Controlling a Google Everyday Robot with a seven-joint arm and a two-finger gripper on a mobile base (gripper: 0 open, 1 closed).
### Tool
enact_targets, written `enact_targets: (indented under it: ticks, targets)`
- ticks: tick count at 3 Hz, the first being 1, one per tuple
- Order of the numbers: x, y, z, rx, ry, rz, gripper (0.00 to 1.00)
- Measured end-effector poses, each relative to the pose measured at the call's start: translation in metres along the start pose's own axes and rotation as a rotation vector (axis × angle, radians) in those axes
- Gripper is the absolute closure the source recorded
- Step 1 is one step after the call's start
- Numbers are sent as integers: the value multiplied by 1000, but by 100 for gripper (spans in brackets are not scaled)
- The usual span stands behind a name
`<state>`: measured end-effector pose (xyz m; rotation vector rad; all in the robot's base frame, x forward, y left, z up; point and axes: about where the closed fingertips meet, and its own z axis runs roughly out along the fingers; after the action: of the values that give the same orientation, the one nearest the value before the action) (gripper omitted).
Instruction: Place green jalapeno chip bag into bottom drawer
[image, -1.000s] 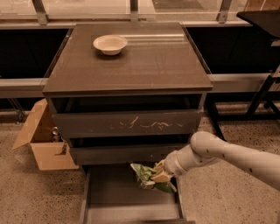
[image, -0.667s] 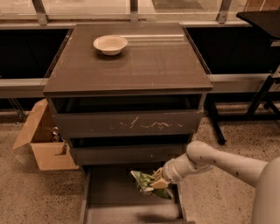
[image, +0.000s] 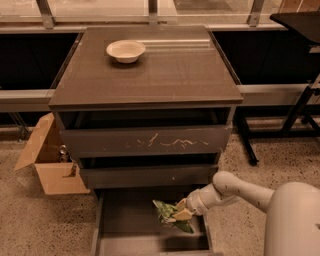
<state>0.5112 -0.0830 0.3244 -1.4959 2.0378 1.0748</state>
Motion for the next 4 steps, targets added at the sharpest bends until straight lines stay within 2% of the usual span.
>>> enact_targets:
  ticks: [2, 3, 4]
  targets:
    - [18, -27, 9, 13, -25, 30, 27]
    - [19, -39, 0, 34, -48, 34, 4]
    - [17, -41, -40, 42, -90, 35, 0]
